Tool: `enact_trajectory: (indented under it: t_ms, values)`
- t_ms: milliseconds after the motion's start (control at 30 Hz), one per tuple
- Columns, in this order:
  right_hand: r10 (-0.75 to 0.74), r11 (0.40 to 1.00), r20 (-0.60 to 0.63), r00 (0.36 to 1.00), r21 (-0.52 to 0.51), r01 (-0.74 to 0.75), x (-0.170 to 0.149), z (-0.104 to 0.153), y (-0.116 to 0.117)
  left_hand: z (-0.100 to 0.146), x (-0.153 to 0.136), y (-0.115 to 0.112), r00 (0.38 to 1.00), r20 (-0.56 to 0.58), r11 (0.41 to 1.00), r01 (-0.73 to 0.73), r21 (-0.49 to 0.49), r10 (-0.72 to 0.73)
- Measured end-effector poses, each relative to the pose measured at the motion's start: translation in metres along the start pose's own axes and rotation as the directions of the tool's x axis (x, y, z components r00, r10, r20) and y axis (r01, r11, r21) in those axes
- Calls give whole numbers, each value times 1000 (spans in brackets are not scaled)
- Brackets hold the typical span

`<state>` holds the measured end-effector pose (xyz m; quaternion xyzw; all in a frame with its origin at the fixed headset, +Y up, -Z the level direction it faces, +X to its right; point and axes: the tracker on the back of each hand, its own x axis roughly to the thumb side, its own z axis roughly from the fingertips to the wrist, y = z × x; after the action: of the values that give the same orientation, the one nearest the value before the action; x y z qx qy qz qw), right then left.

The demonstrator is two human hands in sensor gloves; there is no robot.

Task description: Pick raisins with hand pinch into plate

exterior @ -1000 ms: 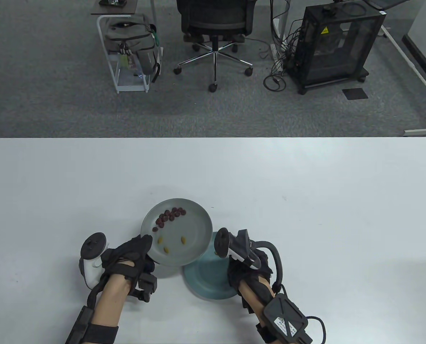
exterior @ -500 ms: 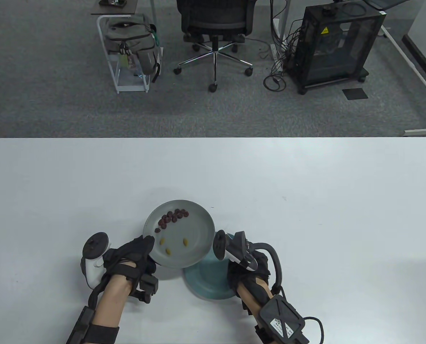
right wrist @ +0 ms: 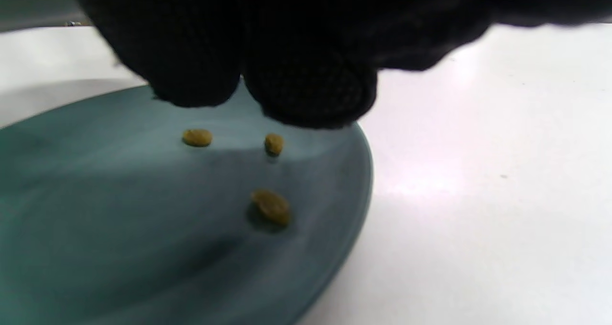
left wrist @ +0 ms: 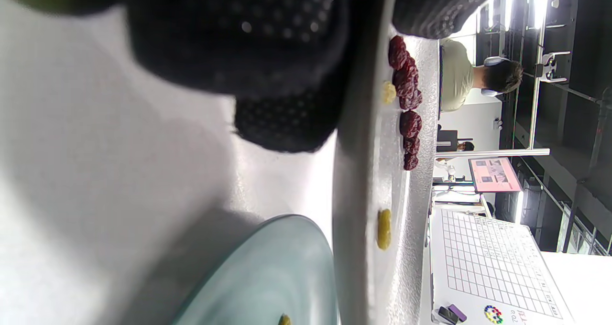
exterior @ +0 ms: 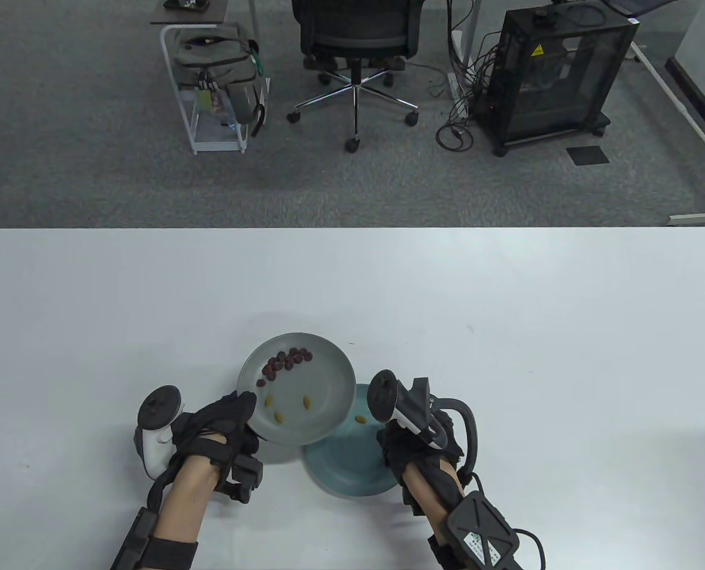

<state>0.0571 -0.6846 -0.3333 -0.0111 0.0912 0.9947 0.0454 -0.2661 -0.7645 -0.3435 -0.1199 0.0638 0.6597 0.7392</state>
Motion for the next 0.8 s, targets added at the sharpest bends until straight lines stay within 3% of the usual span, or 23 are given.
enact_trajectory:
  t_ms: [467,800]
  values:
    - [-57,998,64,996,-34,60,10,13,-13,-2,-4,-5,1000,-19,1000,22,-8,-23]
    - [-94,992,122,988,-70,103,20,25,-23,-1,-6,-21,999,-33,998,20,-62,-22]
